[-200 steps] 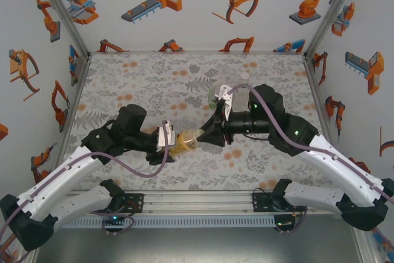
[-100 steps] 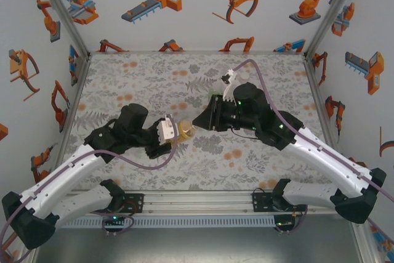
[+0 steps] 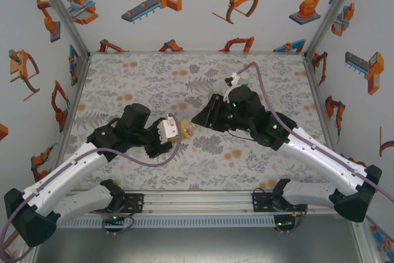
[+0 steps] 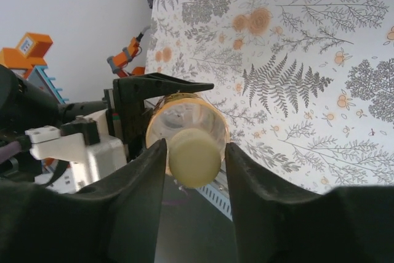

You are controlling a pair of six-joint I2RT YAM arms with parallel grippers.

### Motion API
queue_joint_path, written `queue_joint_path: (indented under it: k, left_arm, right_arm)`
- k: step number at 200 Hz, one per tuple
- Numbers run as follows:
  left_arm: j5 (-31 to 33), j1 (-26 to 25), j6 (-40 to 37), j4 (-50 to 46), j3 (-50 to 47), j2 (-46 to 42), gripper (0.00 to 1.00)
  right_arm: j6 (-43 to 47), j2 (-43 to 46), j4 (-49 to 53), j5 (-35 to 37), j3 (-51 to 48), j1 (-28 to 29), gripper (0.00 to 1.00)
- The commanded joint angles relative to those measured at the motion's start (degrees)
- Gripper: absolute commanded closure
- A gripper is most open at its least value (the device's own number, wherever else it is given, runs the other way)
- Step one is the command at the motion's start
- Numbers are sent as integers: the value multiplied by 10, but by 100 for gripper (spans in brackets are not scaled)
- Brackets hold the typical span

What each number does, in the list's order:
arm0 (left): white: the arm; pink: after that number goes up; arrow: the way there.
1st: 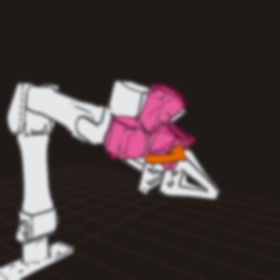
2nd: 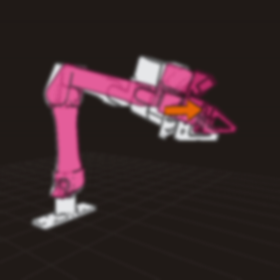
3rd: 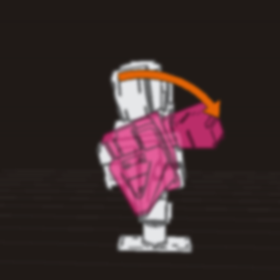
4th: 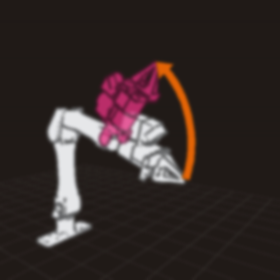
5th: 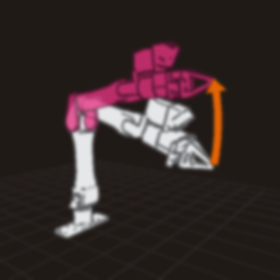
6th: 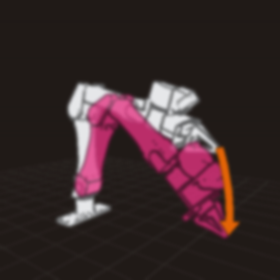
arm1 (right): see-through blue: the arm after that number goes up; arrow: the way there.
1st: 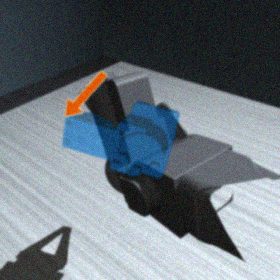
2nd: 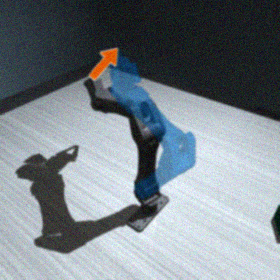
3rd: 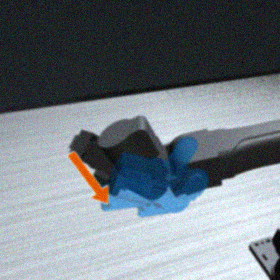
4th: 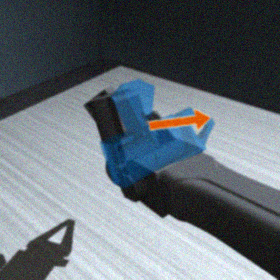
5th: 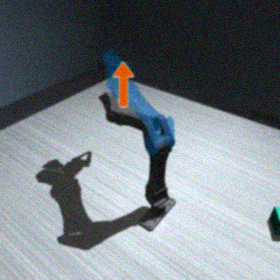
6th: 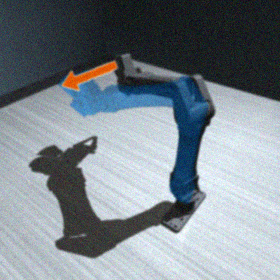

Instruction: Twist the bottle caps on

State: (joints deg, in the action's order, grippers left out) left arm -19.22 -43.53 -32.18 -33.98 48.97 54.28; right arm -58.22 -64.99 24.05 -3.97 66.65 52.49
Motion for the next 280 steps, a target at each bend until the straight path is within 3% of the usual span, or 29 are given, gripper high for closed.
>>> queue_joint_path:
  k: [1,34,89,107,135,173,210,280]
  left_arm:
    - [-55,-4,-6,50,18,-9,100]
    - [-76,-4,-12,48,17,-11,100]
    - [-125,-4,-20,44,17,-8,100]
    - [-151,-4,-26,41,17,-8,100]
    - [-204,-4,-38,32,19,-6,100]
    - [-248,-4,-50,19,21,-3,100]
    - [-252,-4,-53,13,23,-1,100]
    - [-251,-5,-52,9,25,1,100]
  right_arm:
    - [35,16,11,-5,21,6,45]
    - [76,37,37,5,42,6,30]
    - [208,63,50,-22,82,6,28]
    - [305,74,61,-39,94,6,31]
    - [522,103,51,-152,75,6,33]
    - [761,102,129,-262,102,6,33]
    - [815,77,137,-307,120,6,35]
    - [813,55,106,-327,121,14,47]
